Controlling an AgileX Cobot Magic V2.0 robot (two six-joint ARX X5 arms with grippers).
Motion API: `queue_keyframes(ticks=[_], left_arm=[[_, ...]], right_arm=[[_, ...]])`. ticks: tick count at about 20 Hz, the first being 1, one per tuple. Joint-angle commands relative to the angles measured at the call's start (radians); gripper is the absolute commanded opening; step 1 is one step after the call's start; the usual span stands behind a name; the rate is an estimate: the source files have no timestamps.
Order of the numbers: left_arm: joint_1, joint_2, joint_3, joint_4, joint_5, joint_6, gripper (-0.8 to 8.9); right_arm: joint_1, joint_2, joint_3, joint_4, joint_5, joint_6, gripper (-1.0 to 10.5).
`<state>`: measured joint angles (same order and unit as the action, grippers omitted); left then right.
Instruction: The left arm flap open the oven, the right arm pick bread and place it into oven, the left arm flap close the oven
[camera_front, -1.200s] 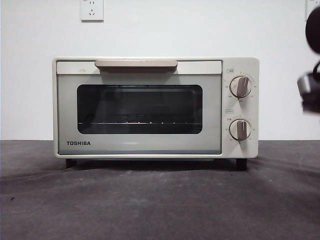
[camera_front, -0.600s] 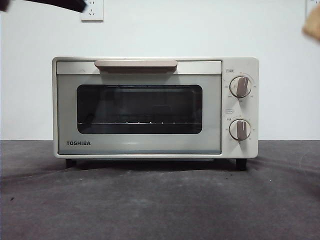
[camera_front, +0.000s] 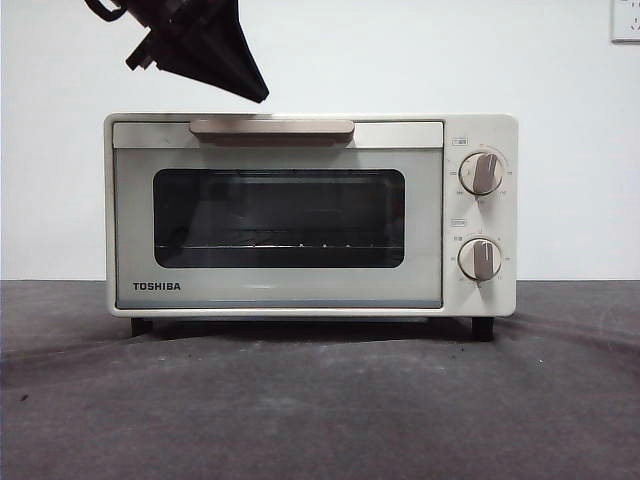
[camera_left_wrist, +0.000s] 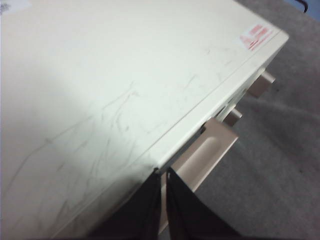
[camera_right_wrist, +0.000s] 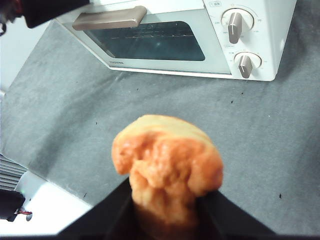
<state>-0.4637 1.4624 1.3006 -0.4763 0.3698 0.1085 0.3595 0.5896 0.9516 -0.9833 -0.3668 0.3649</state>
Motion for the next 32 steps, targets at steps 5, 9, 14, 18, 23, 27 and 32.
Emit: queue_keyframes(ticks=[5,9,14,18,23,27,32], left_arm=[[-0.008,0.053,0.021,-0.021,-0.011,0.037,0.16],[-0.009,0.076,0.021,-0.055,-0.011,0.048,0.16],[-0.021,0.076,0.021,-0.164,-0.011,0.064,0.17],[-0.031,0.076,0.021,-0.234,-0.013,0.067,0.17],[-0.061,0.073,0.013,-0.270,-0.069,0.066,0.16],[-0.091,0.061,-0.030,-0.275,-0.069,0.061,0.17],[-0.131,0.037,-0.094,-0.235,-0.068,0.037,0.16]], right_arm=[[0.006,0.002,0.017,0.010,-0.003,-0.006,1.1],[0.006,0.002,0.017,0.009,-0.003,-0.006,1.1],[0.006,0.002,0.017,0.009,-0.003,-0.006,1.1],[0.006,0.002,0.017,0.008,-0.003,-0.006,1.1],[0.006,0.002,0.017,0.003,-0.002,-0.006,1.1],[0.006,0.002,0.017,0.002,-0.002,-0.006,1.1],[0.006,0.002,0.017,0.004,0.001,-0.006,1.1]])
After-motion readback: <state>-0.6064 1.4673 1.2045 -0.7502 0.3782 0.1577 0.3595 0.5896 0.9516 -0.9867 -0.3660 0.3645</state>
